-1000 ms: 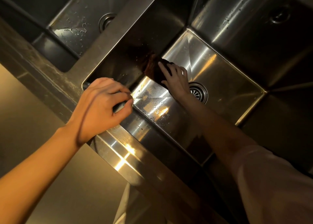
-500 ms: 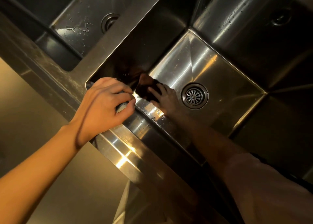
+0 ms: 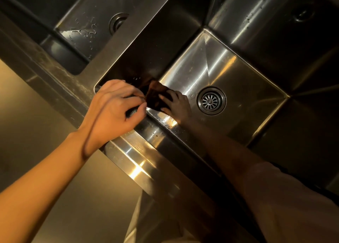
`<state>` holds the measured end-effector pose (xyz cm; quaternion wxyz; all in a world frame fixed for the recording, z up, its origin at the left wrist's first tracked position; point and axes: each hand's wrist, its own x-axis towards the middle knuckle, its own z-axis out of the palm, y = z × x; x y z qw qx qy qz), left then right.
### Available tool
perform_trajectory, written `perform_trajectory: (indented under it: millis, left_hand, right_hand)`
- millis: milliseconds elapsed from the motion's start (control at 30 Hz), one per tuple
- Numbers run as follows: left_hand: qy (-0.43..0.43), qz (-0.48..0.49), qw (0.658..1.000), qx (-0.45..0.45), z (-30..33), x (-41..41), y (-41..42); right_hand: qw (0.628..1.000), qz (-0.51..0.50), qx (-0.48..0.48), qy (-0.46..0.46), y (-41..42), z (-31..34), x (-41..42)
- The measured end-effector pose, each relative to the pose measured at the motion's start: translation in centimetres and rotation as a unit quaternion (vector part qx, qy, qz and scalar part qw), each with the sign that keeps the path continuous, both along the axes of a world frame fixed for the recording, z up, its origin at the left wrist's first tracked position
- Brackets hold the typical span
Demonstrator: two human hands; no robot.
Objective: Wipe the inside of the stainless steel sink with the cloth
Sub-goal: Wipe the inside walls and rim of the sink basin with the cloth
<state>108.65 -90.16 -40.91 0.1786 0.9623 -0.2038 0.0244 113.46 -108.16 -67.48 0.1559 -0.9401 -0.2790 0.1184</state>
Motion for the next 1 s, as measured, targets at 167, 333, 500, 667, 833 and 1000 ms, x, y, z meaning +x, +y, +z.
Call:
perform_trajectory:
  millis: [167, 333, 500, 667, 833, 1000]
  left_hand:
    - [-0.029, 0.021, 0.999, -0.021, 0.3, -0.2, 0.4]
    - [-0.024, 0.016, 1.0, -0.012, 0.2, -0.4, 0.1]
    - [-0.017, 0.024, 1.0, -0.001, 0.2, -0.4, 0.3]
    - [-0.001, 0.017, 1.0, 0.0, 0.3, -0.3, 0.2]
    - [0.015, -0.008, 1.0, 0.009, 0.3, -0.2, -0.1]
    - [0.043, -0.013, 0.998, 0.05, 0.0, 0.1, -0.4]
  right_hand:
    - [0.995, -0.102, -0.021, 0.008, -1.1, 0.1, 2.5]
    - [0.996, -0.083, -0.012, 0.033, 2.1, 0.3, -1.9]
    - [0.998, 0.051, -0.004, 0.034, 1.3, 0.6, -1.7]
    - [0.995, -0.101, -0.007, 0.014, -3.5, -0.1, 1.8]
    - [0.998, -0.059, -0.025, 0.01, -2.9, -0.2, -1.6]
    - [0.996, 0.082, 0.017, 0.043, -3.6, 0.2, -3.6]
